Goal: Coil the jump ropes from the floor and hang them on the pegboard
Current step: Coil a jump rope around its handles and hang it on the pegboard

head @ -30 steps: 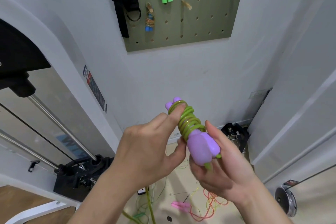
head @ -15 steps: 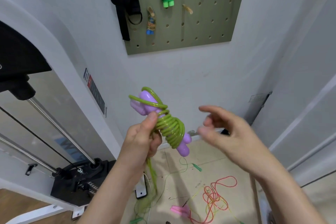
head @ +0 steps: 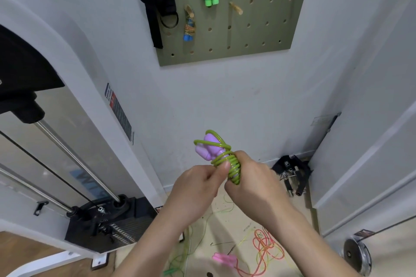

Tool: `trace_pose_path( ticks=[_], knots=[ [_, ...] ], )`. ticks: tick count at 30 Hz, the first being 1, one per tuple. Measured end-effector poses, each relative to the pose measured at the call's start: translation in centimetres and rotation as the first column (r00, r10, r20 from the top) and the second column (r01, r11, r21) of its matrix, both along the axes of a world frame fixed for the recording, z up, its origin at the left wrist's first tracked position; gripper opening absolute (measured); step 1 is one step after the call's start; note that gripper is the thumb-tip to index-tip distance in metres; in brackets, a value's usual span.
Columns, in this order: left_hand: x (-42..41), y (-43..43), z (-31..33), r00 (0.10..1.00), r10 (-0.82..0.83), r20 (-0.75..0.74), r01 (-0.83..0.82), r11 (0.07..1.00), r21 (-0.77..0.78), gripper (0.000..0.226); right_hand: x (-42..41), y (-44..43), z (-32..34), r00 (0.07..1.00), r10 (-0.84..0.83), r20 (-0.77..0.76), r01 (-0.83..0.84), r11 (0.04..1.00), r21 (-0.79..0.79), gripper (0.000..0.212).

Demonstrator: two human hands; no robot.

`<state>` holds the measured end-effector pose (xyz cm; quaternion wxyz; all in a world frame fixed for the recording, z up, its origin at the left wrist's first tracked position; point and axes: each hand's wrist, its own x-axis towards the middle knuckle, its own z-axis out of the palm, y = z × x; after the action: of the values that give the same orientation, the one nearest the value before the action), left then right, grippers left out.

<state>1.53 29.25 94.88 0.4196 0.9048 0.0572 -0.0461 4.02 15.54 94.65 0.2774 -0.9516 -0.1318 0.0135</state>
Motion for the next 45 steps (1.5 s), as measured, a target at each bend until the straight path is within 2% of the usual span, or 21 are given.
trace_pose_path(
  ticks=[1, 3, 5, 8, 14, 16, 17, 18, 19, 21, 23, 25, 27, 29, 30, 32, 35, 37, 39, 41, 45],
  knots=[
    [0.0, 0.4, -0.3, 0.997, -0.048, 0.068, 0.035, 0.983, 0.178, 0.047, 0.5, -0.4, -0.3, 1.000, -0.014, 0.018, 0.015, 0.998, -0.067, 0.021],
    [-0.2, 0.8, -0.3, 0.967, -0.183, 0.180, 0.070, 0.863, 0.500, 0.028, 1.7, -1.2, -0.7, 0.999, -0.039, 0.024, 0.043, 0.980, -0.192, 0.021],
    [-0.2, 0.9, 0.2, 0.914, -0.341, 0.219, 0.105, 0.721, 0.685, 0.025, 2.4, -1.9, -0.8, 0.999, -0.031, -0.022, 0.024, 0.958, -0.285, 0.020],
    [0.9, 1.2, 1.1, 0.842, -0.493, 0.218, 0.160, 0.615, 0.772, 0.025, 2.3, -1.9, -0.7, 0.985, 0.124, -0.120, -0.165, 0.882, -0.441, 0.025],
    [2.9, 2.9, 1.4, 0.699, -0.660, 0.274, 0.359, 0.656, 0.664, 0.037, 2.0, -2.0, 2.5, 0.868, 0.405, -0.288, -0.494, 0.644, -0.584, 0.021],
    [2.7, 2.9, 1.8, 0.728, -0.621, 0.290, 0.423, 0.740, 0.522, 0.023, 1.8, -2.3, 4.1, 0.811, 0.466, -0.355, -0.584, 0.592, -0.556, 0.018],
    [2.5, 2.8, 2.2, 0.773, -0.570, 0.279, 0.454, 0.804, 0.383, 0.013, 1.7, -2.4, 4.8, 0.780, 0.490, -0.388, -0.624, 0.581, -0.522, 0.018],
    [2.4, 2.7, 2.7, 0.826, -0.503, 0.255, 0.468, 0.864, 0.186, 0.006, 1.8, -2.6, 5.6, 0.751, 0.513, -0.416, -0.660, 0.584, -0.473, 0.018],
    [2.4, 2.6, 3.1, 0.878, -0.432, 0.206, 0.449, 0.893, -0.040, 0.012, 1.8, -2.8, 6.2, 0.726, 0.534, -0.433, -0.686, 0.603, -0.407, 0.018],
    [2.6, 2.7, 3.2, 0.921, -0.367, 0.129, 0.389, 0.849, -0.359, 0.020, 1.9, -3.2, 7.1, 0.680, 0.582, -0.445, -0.713, 0.666, -0.218, 0.021],
    [2.8, 2.8, 2.0, 0.942, -0.324, 0.091, 0.323, 0.796, -0.512, 0.016, 2.0, -3.7, 7.5, 0.615, 0.644, -0.454, -0.693, 0.717, 0.077, 0.026],
    [3.0, 3.1, 0.0, 0.970, -0.242, -0.033, 0.159, 0.731, -0.663, 0.014, 2.2, -4.2, 7.2, 0.553, 0.711, -0.434, -0.583, 0.703, 0.408, 0.023],
    [2.7, 2.7, -0.8, 0.971, -0.236, -0.030, 0.147, 0.694, -0.705, 0.017, 2.6, -4.7, 6.3, 0.562, 0.727, -0.395, -0.468, 0.673, 0.573, 0.018],
    [2.1, 1.3, -1.2, 0.972, -0.193, 0.132, 0.233, 0.746, -0.624, 0.009, 2.9, -5.0, 5.1, 0.598, 0.711, -0.369, -0.370, 0.654, 0.660, 0.021],
    [1.7, 0.5, -1.0, 0.983, -0.113, 0.144, 0.175, 0.810, -0.560, 0.022, 2.9, -5.0, 4.5, 0.619, 0.698, -0.361, -0.315, 0.641, 0.700, 0.023],
    [1.2, -0.4, -1.5, 0.979, 0.017, 0.203, 0.073, 0.903, -0.424, 0.021, 3.0, -4.9, 3.6, 0.666, 0.657, -0.353, -0.214, 0.621, 0.754, 0.025],
    [0.3, -0.1, -2.4, 0.931, -0.120, 0.344, 0.135, 0.991, -0.019, 0.018, 3.2, -4.3, 2.4, 0.753, 0.547, -0.366, -0.054, 0.605, 0.794, 0.025],
    [-0.1, 0.1, -2.0, 0.892, -0.251, 0.377, 0.170, 0.957, 0.235, 0.018, 3.7, -4.2, 1.9, 0.815, 0.431, -0.388, 0.051, 0.613, 0.789, 0.025],
    [-0.5, 0.2, -1.4, 0.888, -0.284, 0.362, 0.123, 0.904, 0.410, 0.030, 3.8, -4.1, 1.6, 0.855, 0.333, -0.398, 0.072, 0.683, 0.726, 0.024],
    [-0.8, 0.3, -0.7, 0.905, -0.307, 0.294, 0.065, 0.783, 0.619, 0.027, 3.6, -3.9, 1.1, 0.881, 0.264, -0.393, 0.051, 0.773, 0.632, 0.028],
    [-0.6, 1.4, -0.4, 0.862, -0.437, 0.257, 0.103, 0.648, 0.754, 0.048, 3.9, -4.0, 0.2, 0.964, 0.113, -0.240, -0.001, 0.906, 0.424, 0.026]
  ],
)
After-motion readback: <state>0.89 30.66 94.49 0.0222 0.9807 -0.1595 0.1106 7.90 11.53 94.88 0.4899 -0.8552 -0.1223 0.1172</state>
